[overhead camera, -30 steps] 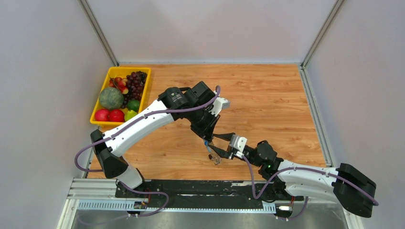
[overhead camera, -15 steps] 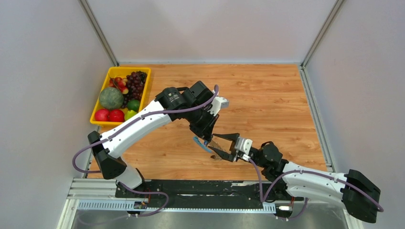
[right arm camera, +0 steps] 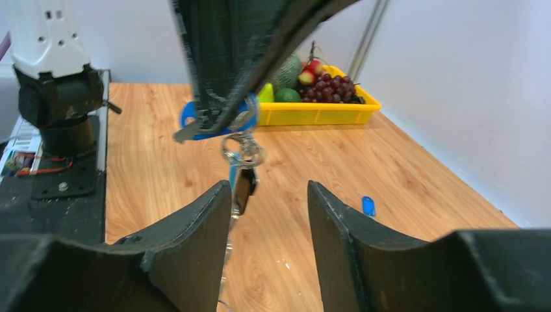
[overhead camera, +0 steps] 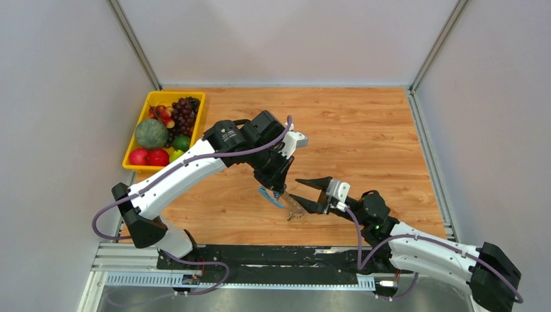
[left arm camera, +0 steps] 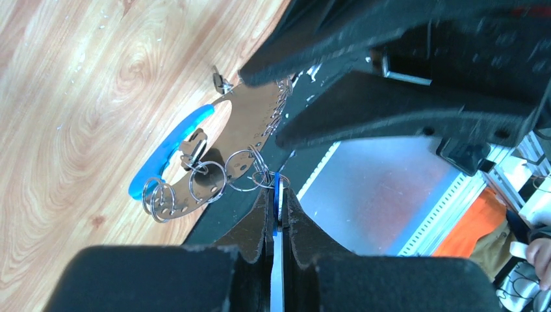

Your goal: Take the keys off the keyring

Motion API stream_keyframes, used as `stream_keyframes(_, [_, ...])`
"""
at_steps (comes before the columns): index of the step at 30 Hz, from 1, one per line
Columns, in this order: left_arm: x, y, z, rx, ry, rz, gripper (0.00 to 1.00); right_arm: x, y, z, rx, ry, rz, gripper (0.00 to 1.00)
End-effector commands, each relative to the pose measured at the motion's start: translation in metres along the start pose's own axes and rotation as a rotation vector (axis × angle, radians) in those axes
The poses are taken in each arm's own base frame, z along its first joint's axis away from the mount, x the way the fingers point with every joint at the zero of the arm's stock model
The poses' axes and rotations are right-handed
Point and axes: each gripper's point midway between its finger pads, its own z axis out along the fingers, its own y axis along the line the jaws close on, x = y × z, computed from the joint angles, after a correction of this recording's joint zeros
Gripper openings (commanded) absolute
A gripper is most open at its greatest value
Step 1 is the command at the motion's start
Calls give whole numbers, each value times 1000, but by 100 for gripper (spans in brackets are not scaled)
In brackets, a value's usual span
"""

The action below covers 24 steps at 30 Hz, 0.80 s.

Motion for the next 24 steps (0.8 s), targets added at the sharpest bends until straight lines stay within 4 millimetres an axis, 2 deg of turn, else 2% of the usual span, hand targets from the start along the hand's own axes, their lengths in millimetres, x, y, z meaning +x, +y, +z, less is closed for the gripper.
stream_keyframes(1, [1,-6,-15,20,-44,44,0,-19,-10,-4,12,-56,77,50])
stream_keyframes(5, [2,-6,-14,22,-42,45,0,-22,-18,-3,20,-59,110,41])
stream_keyframes(12, [1,-6,-14,21,-46,52,0,-26,-9,12,-73,-54,149,35])
stream_keyframes(24, [-3,-7,-13,25,-46,50,0,-33,1,14,-131,-92,173,32])
